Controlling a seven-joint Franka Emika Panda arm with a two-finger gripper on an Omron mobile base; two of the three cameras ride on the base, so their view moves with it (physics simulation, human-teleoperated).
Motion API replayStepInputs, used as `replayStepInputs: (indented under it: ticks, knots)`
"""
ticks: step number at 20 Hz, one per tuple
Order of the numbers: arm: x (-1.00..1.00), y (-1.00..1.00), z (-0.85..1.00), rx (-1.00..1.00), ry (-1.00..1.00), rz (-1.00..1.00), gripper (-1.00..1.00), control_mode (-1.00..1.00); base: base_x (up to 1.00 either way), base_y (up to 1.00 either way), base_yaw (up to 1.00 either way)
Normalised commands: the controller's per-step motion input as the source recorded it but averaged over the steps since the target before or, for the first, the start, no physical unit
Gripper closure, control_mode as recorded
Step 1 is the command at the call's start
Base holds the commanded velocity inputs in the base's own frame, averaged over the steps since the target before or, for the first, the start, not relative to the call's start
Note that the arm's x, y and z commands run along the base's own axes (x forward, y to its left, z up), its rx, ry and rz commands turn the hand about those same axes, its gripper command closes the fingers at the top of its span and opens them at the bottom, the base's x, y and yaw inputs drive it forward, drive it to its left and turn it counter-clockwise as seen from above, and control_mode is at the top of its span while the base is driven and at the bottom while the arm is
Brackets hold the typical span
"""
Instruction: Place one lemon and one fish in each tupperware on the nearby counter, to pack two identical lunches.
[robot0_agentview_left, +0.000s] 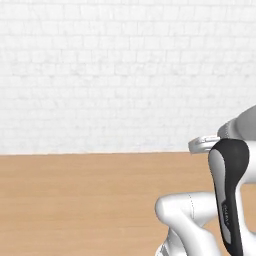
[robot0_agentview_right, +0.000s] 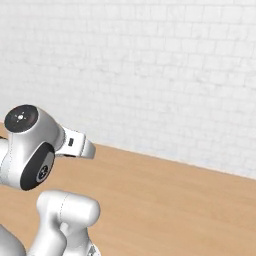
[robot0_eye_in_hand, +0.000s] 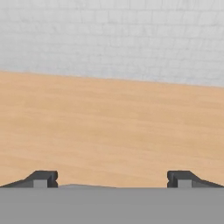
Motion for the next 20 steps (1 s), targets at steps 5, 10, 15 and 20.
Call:
replayStepInputs:
  ticks: [5, 10, 15, 20]
  knots:
    - [0.00, 0.00, 0.00, 0.00, 0.00, 0.00, -1.00, 1.00, 1.00, 0.91, -0.55]
    - [0.00, 0.00, 0.00, 0.00, 0.00, 0.00, -1.00, 1.00, 0.99, 0.67, -0.73]
    - [0.00, 0.00, 0.00, 0.00, 0.00, 0.00, -1.00, 1.00, 0.86, 0.61, -0.78]
    - [0.00, 0.00, 0.00, 0.00, 0.00, 0.00, -1.00, 1.00, 0.70, 0.56, -0.82]
